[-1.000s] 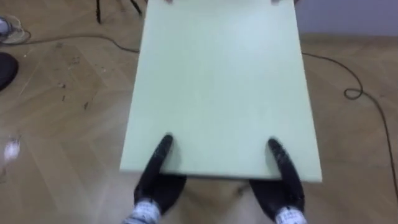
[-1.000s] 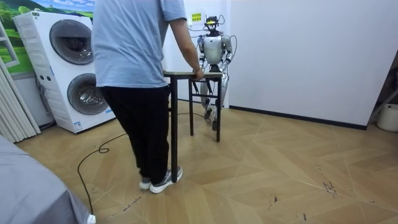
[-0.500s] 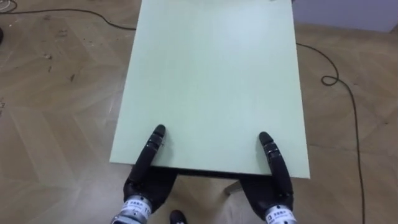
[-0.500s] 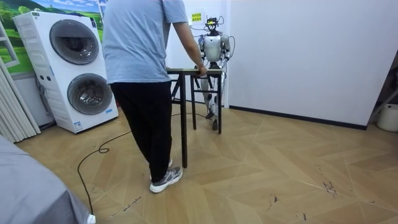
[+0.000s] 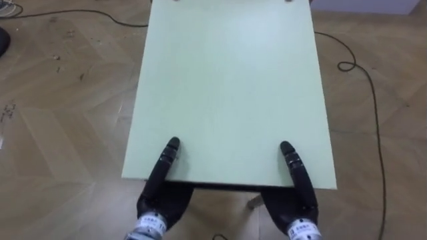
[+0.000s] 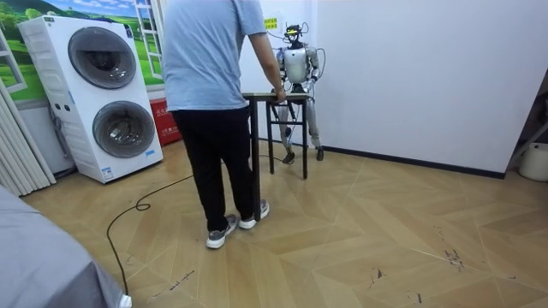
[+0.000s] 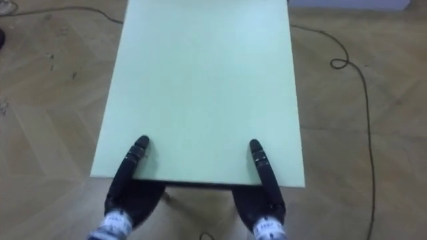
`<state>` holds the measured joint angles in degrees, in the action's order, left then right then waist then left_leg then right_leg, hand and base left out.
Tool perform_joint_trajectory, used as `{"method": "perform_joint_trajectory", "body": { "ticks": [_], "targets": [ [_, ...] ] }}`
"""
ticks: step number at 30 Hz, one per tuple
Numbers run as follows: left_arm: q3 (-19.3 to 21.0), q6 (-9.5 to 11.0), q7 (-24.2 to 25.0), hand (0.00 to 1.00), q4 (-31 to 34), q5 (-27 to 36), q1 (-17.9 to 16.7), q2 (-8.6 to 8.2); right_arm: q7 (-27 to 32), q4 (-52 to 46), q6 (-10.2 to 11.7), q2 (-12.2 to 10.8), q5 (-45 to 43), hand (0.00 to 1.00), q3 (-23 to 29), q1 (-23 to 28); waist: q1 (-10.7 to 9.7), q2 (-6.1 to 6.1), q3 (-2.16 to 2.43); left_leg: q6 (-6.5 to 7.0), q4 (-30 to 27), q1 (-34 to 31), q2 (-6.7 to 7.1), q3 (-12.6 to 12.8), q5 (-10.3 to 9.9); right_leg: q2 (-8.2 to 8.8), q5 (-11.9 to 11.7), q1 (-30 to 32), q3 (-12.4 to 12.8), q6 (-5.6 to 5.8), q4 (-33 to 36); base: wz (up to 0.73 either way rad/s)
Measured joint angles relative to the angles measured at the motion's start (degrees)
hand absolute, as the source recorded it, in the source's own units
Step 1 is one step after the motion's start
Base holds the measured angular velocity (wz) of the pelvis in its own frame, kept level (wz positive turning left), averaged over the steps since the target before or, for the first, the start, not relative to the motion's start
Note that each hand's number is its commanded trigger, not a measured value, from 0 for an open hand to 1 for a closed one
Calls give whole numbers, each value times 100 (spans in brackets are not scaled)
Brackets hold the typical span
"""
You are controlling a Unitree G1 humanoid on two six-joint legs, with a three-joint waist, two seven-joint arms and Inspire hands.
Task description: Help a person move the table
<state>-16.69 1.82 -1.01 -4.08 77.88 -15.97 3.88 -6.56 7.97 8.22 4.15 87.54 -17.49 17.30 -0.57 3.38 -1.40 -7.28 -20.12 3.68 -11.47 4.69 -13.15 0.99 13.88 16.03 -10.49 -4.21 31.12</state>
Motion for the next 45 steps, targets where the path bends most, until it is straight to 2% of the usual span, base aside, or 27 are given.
{"method": "perform_joint_trajectory", "body": {
  "ticks": [1,2,3,4,5,6,7,8,12,13,15,17,18,19,20,21,22,23,24,25,26,28,30,32,33,38,45],
  "targets": [
    [-21,19,6,100,2,8,2,-5,0,-26,3,29,-4,100,-11,0,-2,26,9,-2,129,30,-1,-3,5,17,-46,65,-21,44,74,5],
    [-65,69,26,100,6,5,2,-43,0,-82,1,100,-1,100,-15,3,-51,66,-3,2,350,134,5,-44,16,131,-205,422,-45,128,797,8],
    [-85,94,34,100,-5,9,-8,-60,0,-97,-5,122,-5,100,-7,16,-120,134,-61,1,417,256,-19,-35,14,129,-267,777,-12,69,1252,0],
    [-98,253,175,100,34,79,-186,-29,0,-126,-47,135,-89,100,-67,27,-181,253,11,-31,483,254,-261,-11,-154,-477,-257,1215,455,-11,886,-19],
    [-98,424,199,100,454,129,-432,174,1,-323,-48,8,-240,100,-204,66,-146,66,42,-91,404,159,-279,114,-395,-688,-1103,1398,577,-108,-439,-13],
    [-118,447,208,100,563,128,-459,272,7,-492,-22,-54,-324,100,-214,164,-152,8,-8,-120,319,153,-177,149,-602,-556,-1592,1495,418,-346,-524,8],
    [-145,401,154,100,506,138,-406,128,49,-613,16,-39,-439,100,-127,236,-144,193,-17,-32,142,73,-118,-22,-912,-489,-1615,1495,174,-319,-458,39],
    [-157,348,146,100,361,155,-277,79,77,-554,-3,-45,-531,100,-27,186,-194,153,-32,55,38,-36,170,-99,-964,-332,-1692,1493,165,-247,-563,47],
    [-191,351,145,100,-104,110,153,-73,52,-254,-83,-92,-462,100,204,-38,-258,-57,-4,469,204,-215,818,-151,-1091,0,-2253,1486,117,-17,-1189,30],
    [-149,352,145,100,-218,126,180,-79,52,-109,-120,-151,-486,100,212,-90,-220,-211,40,552,131,-356,1011,-139,-1022,92,-2403,1357,140,55,-1573,-19],
    [-147,347,144,100,-390,141,181,-149,54,15,-172,-165,-544,100,263,-86,-276,-280,50,688,-184,-531,1221,-102,-1032,224,-2729,1075,204,323,-2205,-14],
    [-168,312,144,100,-576,295,176,-180,119,98,-306,-154,-628,100,357,-67,-390,-416,40,938,-393,-638,1499,123,-955,429,-3149,824,442,1083,-2703,-2],
    [-171,304,144,100,-607,297,177,-177,131,111,-342,-165,-656,100,385,-60,-403,-427,31,1025,-450,-675,1452,257,-968,470,-3074,828,463,1043,-2606,23],
    [-181,275,123,100,-665,266,190,-210,138,142,-405,-165,-647,100,504,-17,-473,-332,-31,1078,-563,-695,1244,568,-995,484,-2607,988,425,567,-1618,43],
    [-249,248,59,100,-657,234,195,-194,138,141,-402,-156,-550,100,530,64,-550,-261,-12,1023,-522,-699,991,848,-916,503,-2071,1127,437,486,-472,62],
    [-313,246,16,100,-655,224,221,-162,136,139,-380,-152,-472,100,523,123,-593,-248,-5,931,-475,-689,875,996,-854,517,-1659,1105,477,481,15,76],
    [-436,230,-75,100,-658,186,293,-111,86,130,-280,-149,-361,100,514,230,-600,-262,2,796,-346,-643,737,1299,-706,590,-954,936,546,478,757,60],
    [-438,229,-86,100,-657,157,283,-115,78,131,-202,-145,-334,100,451,244,-608,-274,5,764,-254,-585,718,1492,-626,606,-457,710,592,493,1196,17],
    [-398,223,-83,100,-656,135,280,-119,84,133,-146,-130,-306,100,370,224,-510,-306,2,703,-319,-556,758,1605,-606,581,-180,524,677,559,1126,-35],
    [-361,223,-82,100,-652,128,278,-121,93,143,-116,-114,-276,100,304,186,-411,-316,-8,693,-359,-560,838,1590,-627,547,-131,484,681,582,938,-96],
    [-276,221,-81,100,-633,132,271,-135,172,150,-67,-61,-249,100,186,63,-186,-300,1,716,-367,-630,926,1336,-642,428,-159,450,680,527,606,-100],
    [-152,226,-84,100,-632,107,281,-147,217,330,-87,-54,-102,100,70,-171,-79,-251,16,763,-220,-736,909,916,-617,148,-497,318,717,322,37,-72],
    [-136,242,-131,100,-596,49,302,-96,227,334,-51,-61,-69,100,22,-175,-72,-277,19,801,37,-714,757,950,-458,51,-740,121,621,255,-428,-1],
    [-151,230,-131,100,-594,48,250,-53,226,335,57,-56,-21,100,-42,-88,-74,-300,17,760,103,-532,619,1382,-411,107,-396,-197,137,267,-259,2],
    [-151,228,-131,100,-594,49,248,-56,226,335,68,-45,-15,100,-57,-91,-39,-321,13,754,81,-487,646,1412,-414,120,-370,-231,102,265,-332,-32],
    [-145,246,-127,100,-519,7,232,-52,227,341,178,3,13,100,-156,-157,108,-360,1,696,222,-518,623,1267,-369,-32,-592,-391,39,145,-964,-11],
    [-144,238,-75,100,-493,16,169,-56,154,342,165,3,6,100,-139,-108,108,-372,1,692,274,-527,597,970,-367,-104,-623,-702,-238,168,-1391,23]
  ]
}}
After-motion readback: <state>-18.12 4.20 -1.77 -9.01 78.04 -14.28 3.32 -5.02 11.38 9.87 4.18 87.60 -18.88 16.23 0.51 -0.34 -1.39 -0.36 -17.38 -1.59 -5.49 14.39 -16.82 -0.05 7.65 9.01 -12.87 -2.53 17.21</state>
